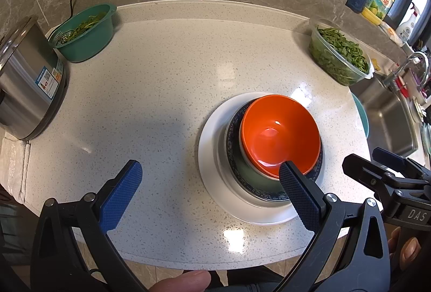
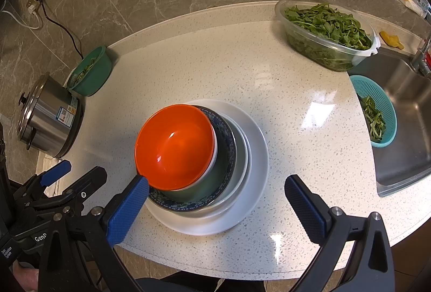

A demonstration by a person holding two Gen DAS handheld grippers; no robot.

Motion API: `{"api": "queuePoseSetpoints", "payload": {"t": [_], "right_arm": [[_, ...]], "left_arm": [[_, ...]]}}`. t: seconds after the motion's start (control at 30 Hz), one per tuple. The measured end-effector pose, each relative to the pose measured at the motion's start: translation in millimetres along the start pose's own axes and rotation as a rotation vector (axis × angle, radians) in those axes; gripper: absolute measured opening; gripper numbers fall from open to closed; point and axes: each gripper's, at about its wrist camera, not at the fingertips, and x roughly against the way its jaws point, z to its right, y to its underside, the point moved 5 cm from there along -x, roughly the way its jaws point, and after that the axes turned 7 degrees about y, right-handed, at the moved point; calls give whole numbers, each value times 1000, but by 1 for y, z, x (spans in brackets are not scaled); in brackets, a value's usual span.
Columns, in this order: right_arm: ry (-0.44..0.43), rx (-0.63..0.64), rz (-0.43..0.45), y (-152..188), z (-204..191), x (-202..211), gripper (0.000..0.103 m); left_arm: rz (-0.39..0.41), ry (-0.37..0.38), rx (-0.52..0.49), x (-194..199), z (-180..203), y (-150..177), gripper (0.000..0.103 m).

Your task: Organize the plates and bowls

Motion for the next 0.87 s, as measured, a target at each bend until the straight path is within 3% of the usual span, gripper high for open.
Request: {"api": "queuePoseSetpoints", "payload": {"t": [0.87], "right_arm": [[-12,8,-19,-3,2,-6,103]], "left_arm": [[6,1,19,-4,4,0,103]]}}
